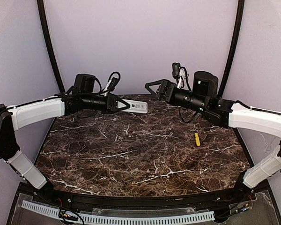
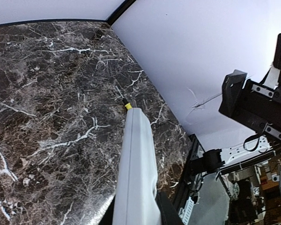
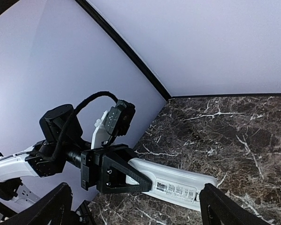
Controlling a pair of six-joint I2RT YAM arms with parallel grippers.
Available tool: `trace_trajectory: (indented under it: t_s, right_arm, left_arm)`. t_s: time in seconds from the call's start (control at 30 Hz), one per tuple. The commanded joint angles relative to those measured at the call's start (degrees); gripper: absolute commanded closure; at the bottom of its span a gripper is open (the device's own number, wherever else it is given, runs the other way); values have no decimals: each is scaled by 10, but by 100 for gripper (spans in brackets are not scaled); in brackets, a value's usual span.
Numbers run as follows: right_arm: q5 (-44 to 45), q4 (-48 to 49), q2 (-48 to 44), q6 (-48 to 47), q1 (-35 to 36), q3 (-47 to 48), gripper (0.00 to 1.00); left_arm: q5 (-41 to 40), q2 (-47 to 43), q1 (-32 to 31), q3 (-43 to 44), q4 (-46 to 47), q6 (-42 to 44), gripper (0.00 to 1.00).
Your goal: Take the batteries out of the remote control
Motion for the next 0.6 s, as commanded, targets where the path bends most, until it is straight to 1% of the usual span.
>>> trace_trajectory:
  t_s: [0.0,0.13,0.33,0.57]
  right_arm:
    - [-36,19,29,74,-4,23,6]
    - [-41,8,51,95,-4,40,8]
    - [-60,-2,83,120,-2,64,11]
    - [-57,-23,113,121,8,92,12]
  left_arm:
    - [63,-4,18,-16,73,-83,100]
    - [60,-10,31,-25,71,-97,100]
    - [43,-13,32,-33,60,-91,100]
    - [35,-19,31,-35,53,-82,100]
